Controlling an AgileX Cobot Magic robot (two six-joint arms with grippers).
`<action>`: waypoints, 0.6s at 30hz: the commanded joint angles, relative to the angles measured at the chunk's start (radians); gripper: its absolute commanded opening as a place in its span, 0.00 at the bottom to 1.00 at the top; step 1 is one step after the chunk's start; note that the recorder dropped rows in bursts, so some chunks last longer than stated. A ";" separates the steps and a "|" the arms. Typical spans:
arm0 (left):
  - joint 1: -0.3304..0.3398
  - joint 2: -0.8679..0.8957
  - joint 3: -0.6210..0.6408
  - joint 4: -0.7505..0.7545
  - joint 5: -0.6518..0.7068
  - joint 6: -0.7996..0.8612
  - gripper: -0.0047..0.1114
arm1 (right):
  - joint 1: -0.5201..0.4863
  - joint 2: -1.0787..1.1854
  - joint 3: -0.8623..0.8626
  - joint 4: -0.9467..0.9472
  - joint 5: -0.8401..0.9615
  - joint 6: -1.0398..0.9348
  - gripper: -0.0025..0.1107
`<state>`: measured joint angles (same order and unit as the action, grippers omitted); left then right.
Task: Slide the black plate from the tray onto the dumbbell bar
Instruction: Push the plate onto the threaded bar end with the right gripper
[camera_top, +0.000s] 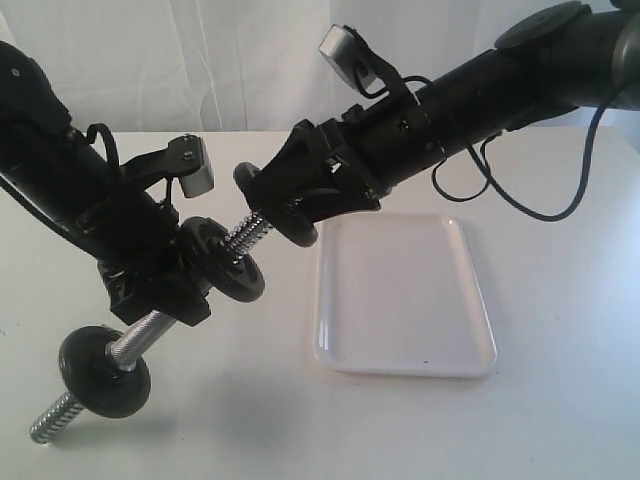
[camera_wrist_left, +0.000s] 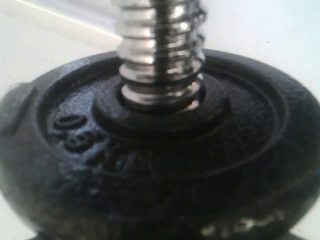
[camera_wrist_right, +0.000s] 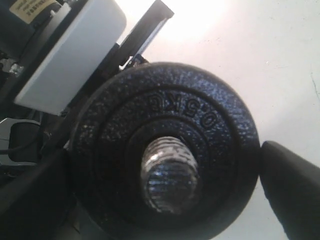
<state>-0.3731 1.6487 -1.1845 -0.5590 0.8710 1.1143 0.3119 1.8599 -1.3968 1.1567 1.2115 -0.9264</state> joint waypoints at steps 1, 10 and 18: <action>0.000 -0.055 -0.032 -0.339 0.042 0.015 0.04 | 0.016 -0.011 -0.009 0.061 0.010 -0.013 0.02; 0.000 -0.055 -0.032 -0.345 0.042 0.018 0.04 | 0.081 0.025 -0.009 0.050 0.010 -0.013 0.02; 0.000 -0.055 -0.032 -0.345 0.042 0.018 0.04 | 0.120 0.057 -0.009 0.050 -0.022 -0.013 0.02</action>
<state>-0.3731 1.6487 -1.1845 -0.5570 0.8841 1.1305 0.4178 1.9258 -1.3968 1.1458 1.1752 -0.9264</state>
